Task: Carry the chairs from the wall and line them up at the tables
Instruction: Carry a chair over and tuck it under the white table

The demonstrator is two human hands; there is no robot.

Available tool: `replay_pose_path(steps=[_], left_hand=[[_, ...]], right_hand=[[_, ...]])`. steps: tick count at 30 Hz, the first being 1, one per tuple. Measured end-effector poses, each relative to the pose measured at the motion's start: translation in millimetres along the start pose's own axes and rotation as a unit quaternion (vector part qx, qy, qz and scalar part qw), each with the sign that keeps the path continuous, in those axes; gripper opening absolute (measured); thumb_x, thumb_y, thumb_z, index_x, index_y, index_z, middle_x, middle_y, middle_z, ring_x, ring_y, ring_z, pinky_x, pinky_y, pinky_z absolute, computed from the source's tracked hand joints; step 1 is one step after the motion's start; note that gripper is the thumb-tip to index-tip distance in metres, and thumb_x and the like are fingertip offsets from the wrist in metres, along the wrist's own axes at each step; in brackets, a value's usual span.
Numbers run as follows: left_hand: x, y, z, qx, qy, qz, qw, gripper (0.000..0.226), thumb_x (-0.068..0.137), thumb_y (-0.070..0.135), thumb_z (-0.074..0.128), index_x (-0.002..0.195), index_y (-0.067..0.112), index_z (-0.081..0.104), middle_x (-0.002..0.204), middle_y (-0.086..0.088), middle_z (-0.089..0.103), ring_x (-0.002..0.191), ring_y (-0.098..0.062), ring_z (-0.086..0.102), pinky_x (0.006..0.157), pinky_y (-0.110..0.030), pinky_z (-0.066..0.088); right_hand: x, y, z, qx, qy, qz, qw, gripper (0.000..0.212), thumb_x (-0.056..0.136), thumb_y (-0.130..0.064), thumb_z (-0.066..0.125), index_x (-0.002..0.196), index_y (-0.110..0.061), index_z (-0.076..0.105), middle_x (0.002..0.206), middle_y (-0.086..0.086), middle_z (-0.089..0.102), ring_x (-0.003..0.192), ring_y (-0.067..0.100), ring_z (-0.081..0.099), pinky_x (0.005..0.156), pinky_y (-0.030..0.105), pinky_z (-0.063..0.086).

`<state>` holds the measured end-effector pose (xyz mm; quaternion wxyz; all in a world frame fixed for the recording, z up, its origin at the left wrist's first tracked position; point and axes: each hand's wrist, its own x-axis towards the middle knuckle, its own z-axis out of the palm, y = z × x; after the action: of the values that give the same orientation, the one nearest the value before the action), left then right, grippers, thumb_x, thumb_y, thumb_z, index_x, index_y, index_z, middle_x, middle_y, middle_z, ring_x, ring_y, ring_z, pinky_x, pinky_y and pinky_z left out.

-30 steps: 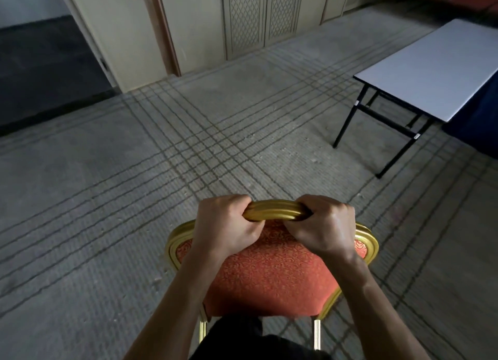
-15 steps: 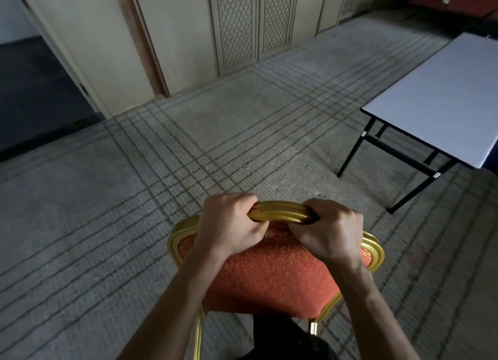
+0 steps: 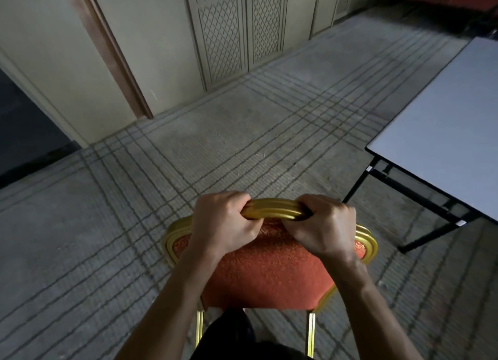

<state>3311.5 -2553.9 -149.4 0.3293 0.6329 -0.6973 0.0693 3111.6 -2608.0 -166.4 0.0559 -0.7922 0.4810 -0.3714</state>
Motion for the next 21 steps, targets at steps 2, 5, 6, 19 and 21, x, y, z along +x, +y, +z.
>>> replay_pose_path(steps=[2,5,6,19,21], left_hand=[[37,-20,25,-0.001,-0.007,0.001,1.000,0.036,0.059,0.030,0.078,0.055,0.020,0.044,0.052,0.004,0.051,0.047,-0.020,0.052,0.046,-0.029,0.034],[97,-56,69,-0.012,-0.002,0.003,1.000,0.040,0.057,0.028,0.081,0.055,0.020,0.042,0.051,0.003,0.050,0.046,-0.021,0.051,0.045,-0.029,0.033],[114,-66,82,-0.020,-0.003,0.004,1.000,0.041,0.057,0.028,0.081,0.055,0.020,0.041,0.050,0.002,0.050,0.046,-0.022,0.052,0.045,-0.029,0.033],[395,-157,216,-0.082,-0.039,0.063,0.994,0.030,0.061,0.033,0.073,0.056,0.016,0.048,0.053,0.002,0.055,0.049,-0.022,0.055,0.047,-0.030,0.037],[433,-161,243,-0.088,-0.047,0.083,0.991,0.029,0.061,0.031,0.074,0.056,0.017,0.049,0.053,0.002,0.056,0.050,-0.022,0.056,0.048,-0.030,0.037]], right_hand=[[37,21,22,-0.014,-0.002,0.009,1.000,0.024,0.069,-0.043,0.073,0.062,-0.021,0.064,0.059,-0.007,0.061,0.056,0.016,0.061,0.053,0.033,0.049],[95,52,60,-0.027,-0.007,0.024,0.999,0.026,0.070,-0.044,0.073,0.063,-0.021,0.065,0.059,-0.007,0.062,0.056,0.016,0.061,0.054,0.035,0.050],[112,61,69,-0.031,-0.011,0.027,0.999,0.026,0.069,-0.044,0.073,0.063,-0.021,0.064,0.059,-0.007,0.062,0.056,0.016,0.061,0.054,0.035,0.050],[360,168,145,-0.103,0.035,0.090,0.990,0.032,0.070,-0.053,0.061,0.063,-0.022,0.063,0.060,-0.008,0.062,0.056,0.016,0.062,0.054,0.032,0.051],[389,196,158,-0.108,0.043,0.105,0.988,0.033,0.069,-0.054,0.061,0.063,-0.022,0.063,0.060,-0.007,0.062,0.057,0.016,0.062,0.055,0.032,0.051]])
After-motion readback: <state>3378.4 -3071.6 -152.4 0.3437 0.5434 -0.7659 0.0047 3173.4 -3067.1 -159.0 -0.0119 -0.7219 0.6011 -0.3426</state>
